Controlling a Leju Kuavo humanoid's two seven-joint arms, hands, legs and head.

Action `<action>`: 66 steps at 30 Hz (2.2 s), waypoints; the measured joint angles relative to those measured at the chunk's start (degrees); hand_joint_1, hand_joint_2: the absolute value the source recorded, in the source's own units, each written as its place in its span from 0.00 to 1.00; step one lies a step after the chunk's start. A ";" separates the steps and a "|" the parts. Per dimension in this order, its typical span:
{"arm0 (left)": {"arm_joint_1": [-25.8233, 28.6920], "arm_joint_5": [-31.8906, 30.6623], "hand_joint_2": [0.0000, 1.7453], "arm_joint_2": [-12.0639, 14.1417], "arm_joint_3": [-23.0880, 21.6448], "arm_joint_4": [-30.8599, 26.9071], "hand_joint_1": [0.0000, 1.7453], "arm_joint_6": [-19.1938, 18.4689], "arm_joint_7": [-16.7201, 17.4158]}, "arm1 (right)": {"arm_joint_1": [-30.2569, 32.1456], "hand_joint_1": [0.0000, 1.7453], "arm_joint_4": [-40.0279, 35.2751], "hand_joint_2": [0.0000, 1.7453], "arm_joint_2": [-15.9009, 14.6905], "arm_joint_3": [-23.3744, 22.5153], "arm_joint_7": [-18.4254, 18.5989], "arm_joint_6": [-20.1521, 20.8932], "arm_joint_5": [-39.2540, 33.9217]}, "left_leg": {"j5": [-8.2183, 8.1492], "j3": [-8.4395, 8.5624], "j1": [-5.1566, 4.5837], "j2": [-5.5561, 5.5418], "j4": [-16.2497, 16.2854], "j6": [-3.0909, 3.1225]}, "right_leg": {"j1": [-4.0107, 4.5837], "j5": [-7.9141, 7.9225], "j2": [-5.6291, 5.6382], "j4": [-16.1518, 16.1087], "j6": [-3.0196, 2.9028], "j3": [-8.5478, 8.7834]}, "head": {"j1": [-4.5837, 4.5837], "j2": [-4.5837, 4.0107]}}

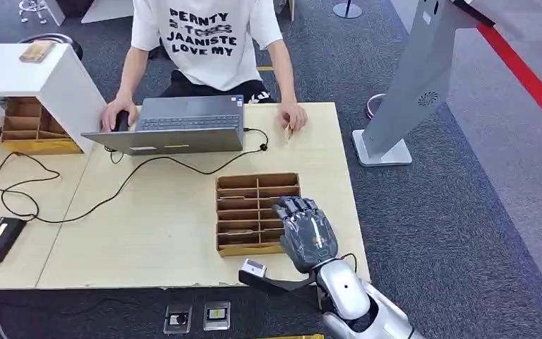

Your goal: Pass the card to the sensor for recognition and then transmit it.

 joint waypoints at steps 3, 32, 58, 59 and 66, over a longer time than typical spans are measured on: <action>0.00 0.22 0.00 0.00 0.00 0.00 0.00 0.22 0.00 | -0.82 0.32 1.46 1.00 0.67 0.37 -0.37 -1.12 -1.00 | 0.00 -0.01 0.00 0.00 0.00 0.00 | 0.00 0.00 0.00 0.00 0.00 0.00 | 0.00 0.00; 0.06 0.13 0.00 0.00 0.00 0.00 0.00 0.41 0.02 | -3.45 0.42 7.58 1.00 2.89 2.56 1.60 -4.22 -1.27 | 0.00 0.02 0.00 -0.01 0.00 0.00 | 0.00 0.00 0.01 0.00 0.00 -0.01 | 0.02 0.02; 0.16 0.52 0.00 0.00 0.02 0.00 0.00 0.70 0.02 | -2.51 0.43 7.08 1.00 2.43 2.38 0.35 -3.78 -1.59 | 0.00 0.02 0.00 -0.01 0.00 0.00 | 0.00 0.00 0.02 0.00 0.00 -0.01 | 0.00 0.02; 0.16 0.52 0.00 0.00 0.02 0.00 0.00 0.68 0.02 | -2.47 0.44 7.08 1.00 2.43 2.40 0.33 -3.76 -1.66 | 0.00 0.02 0.00 -0.01 0.00 0.00 | 0.00 0.00 0.02 0.00 0.00 -0.01 | 0.00 0.00; 0.15 0.50 0.00 0.04 0.02 0.00 0.00 0.63 0.02 | -2.05 0.46 7.08 1.00 2.56 2.45 0.26 -2.97 -2.38 | 0.00 0.02 0.00 -0.01 0.00 0.00 | 0.00 0.00 0.02 0.00 0.00 -0.01 | 0.00 0.00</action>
